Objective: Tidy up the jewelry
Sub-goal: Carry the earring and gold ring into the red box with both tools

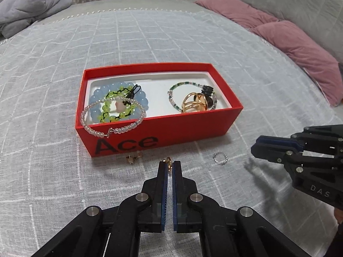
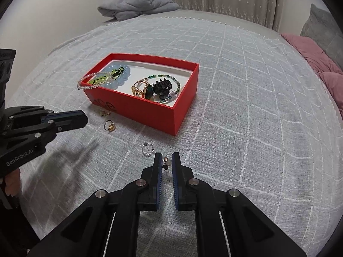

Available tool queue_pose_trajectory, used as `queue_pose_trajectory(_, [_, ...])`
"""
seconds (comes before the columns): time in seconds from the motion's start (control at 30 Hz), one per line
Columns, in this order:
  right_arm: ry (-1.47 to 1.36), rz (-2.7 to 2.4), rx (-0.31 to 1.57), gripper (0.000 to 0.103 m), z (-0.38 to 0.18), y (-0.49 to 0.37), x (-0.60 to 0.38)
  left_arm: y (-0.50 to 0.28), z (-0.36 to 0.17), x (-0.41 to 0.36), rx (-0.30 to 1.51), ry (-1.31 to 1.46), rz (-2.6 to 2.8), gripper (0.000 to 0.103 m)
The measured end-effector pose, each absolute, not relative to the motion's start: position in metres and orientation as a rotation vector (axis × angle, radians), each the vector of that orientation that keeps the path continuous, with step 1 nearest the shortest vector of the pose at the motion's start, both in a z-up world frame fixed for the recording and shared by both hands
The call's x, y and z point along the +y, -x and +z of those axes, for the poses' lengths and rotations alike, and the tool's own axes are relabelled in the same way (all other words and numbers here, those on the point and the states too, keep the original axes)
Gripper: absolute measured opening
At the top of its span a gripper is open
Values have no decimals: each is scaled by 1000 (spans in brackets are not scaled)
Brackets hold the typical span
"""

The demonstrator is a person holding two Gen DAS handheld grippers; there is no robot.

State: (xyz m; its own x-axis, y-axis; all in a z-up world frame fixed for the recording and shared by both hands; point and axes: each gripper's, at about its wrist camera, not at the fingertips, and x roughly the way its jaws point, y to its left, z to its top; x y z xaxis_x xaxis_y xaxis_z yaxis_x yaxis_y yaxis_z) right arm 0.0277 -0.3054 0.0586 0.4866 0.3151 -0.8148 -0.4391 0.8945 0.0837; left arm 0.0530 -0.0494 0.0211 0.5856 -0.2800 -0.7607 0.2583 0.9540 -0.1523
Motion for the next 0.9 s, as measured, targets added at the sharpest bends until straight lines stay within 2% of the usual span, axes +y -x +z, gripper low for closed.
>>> queue_pose_trajectory(0.27, [134, 459, 953, 9, 61, -29, -305, -55, 20, -45, 875, 28, -340, 0])
queue_pose_trajectory(0.33, [132, 460, 957, 9, 60, -29, -305, -57, 13, -46, 889, 32, -341, 6])
queue_pose_trajectory(0.37, [131, 460, 959, 9, 60, -30, -305, -59, 10, -47, 902, 35, -344, 15])
queue_pose_trajectory(0.4, [131, 461, 962, 9, 59, -30, -305, -60, 5, -48, 914, 41, -349, 19])
queue_pose_trajectory(0.6, [129, 469, 964, 9, 59, -30, -304, -72, -18, -54, 971, 43, -323, 20])
queue_pose_trajectory(0.9, [129, 471, 967, 9, 58, -30, -306, -74, -23, -61, 930, 50, -291, 21])
